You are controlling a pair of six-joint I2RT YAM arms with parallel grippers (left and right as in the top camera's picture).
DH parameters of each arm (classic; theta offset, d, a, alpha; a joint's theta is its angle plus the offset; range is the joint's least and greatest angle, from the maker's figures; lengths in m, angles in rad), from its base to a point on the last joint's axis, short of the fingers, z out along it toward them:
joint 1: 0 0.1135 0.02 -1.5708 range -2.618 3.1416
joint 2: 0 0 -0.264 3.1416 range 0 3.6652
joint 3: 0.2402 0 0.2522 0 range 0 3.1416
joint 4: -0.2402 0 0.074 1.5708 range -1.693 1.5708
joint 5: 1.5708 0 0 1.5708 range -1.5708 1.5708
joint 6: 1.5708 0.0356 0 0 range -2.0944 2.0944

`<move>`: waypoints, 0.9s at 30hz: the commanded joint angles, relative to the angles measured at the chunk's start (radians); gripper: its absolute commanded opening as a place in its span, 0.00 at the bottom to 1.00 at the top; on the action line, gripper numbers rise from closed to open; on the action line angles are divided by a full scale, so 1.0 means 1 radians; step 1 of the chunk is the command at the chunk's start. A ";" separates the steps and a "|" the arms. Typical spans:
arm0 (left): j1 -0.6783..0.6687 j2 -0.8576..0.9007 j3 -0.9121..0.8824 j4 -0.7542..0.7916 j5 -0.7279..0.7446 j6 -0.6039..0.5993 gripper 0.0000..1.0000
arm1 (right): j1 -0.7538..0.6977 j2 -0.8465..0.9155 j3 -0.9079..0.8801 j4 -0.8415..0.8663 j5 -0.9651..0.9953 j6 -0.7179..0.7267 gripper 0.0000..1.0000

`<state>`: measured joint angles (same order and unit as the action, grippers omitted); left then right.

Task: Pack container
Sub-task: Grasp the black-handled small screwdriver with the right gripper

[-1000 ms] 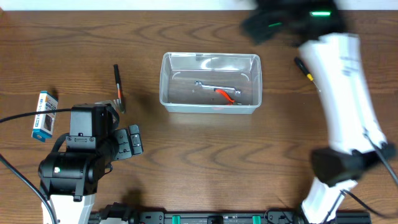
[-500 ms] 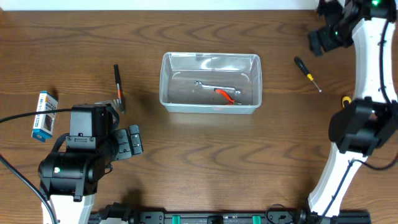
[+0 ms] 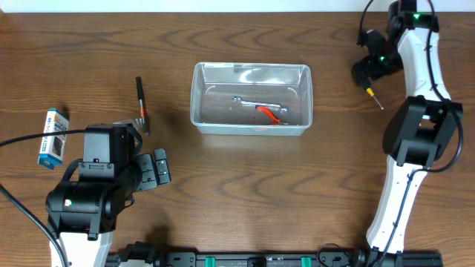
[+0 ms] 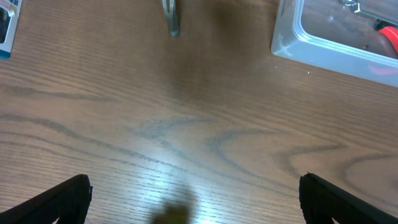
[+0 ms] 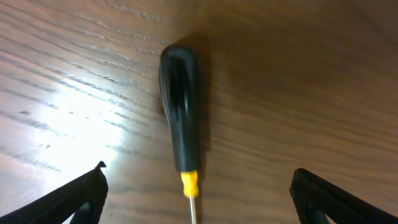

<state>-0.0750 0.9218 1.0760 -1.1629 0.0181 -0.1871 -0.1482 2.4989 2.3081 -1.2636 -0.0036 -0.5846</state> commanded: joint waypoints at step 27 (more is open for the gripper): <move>-0.005 -0.002 0.016 -0.003 -0.011 -0.010 0.98 | 0.012 0.122 -0.007 0.000 -0.103 -0.019 0.85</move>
<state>-0.0750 0.9218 1.0760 -1.1633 0.0181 -0.1871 -0.1448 2.5793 2.3081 -1.2579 -0.0734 -0.5930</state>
